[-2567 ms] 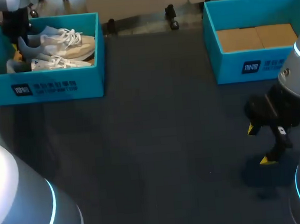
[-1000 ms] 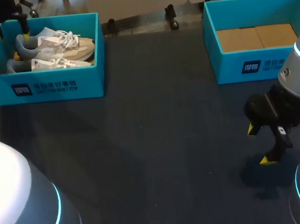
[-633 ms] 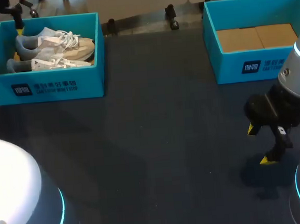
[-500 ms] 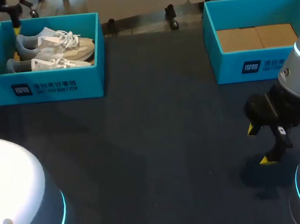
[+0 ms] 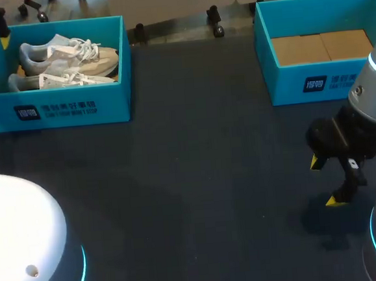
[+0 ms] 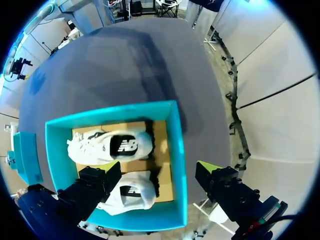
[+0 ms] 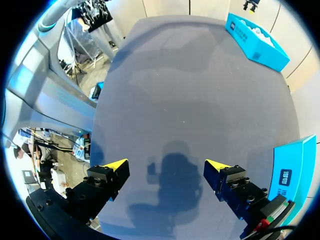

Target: Take the shoe out of the shoebox, open the shoe tongue, remove and reinsert the insole, then place the shoe into the shoebox

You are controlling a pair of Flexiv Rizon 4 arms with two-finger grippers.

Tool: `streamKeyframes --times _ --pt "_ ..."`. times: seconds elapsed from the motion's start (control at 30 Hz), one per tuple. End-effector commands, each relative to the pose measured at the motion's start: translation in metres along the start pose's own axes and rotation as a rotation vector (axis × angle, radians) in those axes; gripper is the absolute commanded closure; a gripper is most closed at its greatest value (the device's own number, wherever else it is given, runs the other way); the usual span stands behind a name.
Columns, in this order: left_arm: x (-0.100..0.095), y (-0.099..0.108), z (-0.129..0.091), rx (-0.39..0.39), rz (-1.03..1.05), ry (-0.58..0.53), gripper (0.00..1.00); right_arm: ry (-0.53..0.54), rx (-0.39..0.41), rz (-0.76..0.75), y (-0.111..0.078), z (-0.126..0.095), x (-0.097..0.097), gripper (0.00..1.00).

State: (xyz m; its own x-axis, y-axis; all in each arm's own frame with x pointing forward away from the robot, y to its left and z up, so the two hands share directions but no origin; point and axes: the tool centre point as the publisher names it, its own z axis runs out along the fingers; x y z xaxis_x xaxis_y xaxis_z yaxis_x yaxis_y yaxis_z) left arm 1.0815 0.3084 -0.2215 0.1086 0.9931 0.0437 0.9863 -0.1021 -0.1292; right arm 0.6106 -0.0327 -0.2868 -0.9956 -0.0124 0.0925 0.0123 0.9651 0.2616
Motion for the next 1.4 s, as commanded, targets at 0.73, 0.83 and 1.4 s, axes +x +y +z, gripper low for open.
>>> streamKeyframes --times 0.73,0.83,1.4 --pt "-0.007 -0.028 0.020 0.004 0.016 -0.017 0.00 0.000 0.001 0.000 0.000 0.001 0.000 0.00" --pt "-0.011 -0.027 0.028 0.007 0.016 -0.019 0.00 0.000 0.001 0.000 0.000 0.001 0.000 0.00" --pt "-0.024 -0.013 0.077 0.034 -0.035 -0.006 0.00 0.000 0.001 0.000 0.000 0.001 0.000 0.00"
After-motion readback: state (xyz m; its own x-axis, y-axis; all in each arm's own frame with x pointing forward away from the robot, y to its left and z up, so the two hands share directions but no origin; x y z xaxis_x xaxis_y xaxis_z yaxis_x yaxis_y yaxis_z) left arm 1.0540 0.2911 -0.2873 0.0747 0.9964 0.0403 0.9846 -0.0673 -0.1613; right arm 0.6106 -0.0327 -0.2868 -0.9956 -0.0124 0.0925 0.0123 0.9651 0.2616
